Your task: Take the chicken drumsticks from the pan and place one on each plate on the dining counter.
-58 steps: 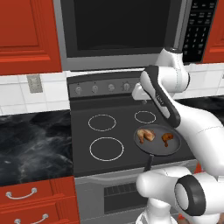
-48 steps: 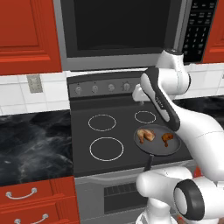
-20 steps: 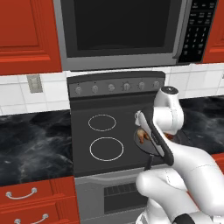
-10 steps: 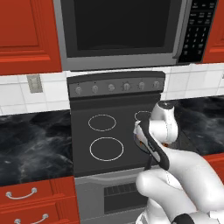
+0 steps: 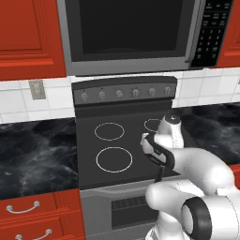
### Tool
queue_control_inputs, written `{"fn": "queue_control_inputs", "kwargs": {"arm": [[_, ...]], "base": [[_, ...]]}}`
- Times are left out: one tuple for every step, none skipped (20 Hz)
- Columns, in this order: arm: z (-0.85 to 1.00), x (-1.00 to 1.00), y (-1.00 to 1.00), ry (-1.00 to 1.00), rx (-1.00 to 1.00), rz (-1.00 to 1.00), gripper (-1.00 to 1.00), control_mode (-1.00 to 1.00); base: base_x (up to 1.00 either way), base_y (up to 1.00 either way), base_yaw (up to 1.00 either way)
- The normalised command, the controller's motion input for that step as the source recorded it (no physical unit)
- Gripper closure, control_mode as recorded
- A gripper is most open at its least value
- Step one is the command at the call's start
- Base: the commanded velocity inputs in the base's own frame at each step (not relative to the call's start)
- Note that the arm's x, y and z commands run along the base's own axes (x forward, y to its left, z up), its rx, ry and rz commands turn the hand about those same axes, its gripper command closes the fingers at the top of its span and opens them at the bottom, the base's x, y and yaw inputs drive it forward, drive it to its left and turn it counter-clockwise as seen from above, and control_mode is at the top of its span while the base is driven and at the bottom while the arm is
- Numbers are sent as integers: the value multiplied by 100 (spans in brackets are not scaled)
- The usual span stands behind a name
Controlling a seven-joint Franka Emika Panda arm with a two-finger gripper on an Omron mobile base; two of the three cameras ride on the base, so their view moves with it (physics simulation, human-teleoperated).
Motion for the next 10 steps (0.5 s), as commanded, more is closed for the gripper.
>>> {"fn": "queue_control_inputs", "kwargs": {"arm": [[-29,42,-4,0,0,0,-100,-100],[-30,44,-4,0,1,0,-100,-100],[-31,42,0,0,0,0,-100,-100],[-34,29,0,0,0,0,-100,-100],[-35,24,0,0,0,0,-100,-100],[-38,26,0,0,0,0,-100,-100],[-38,28,0,0,0,0,-100,-100],[-37,28,0,0,1,0,-100,-100],[-34,29,0,0,0,0,-100,-100],[-34,29,0,0,0,0,-100,-100]], "base": [[0,0,0],[0,0,0],[0,0,0],[0,0,0],[0,0,0],[0,0,0],[0,0,0],[0,0,0],[0,0,0],[0,0,0]]}}
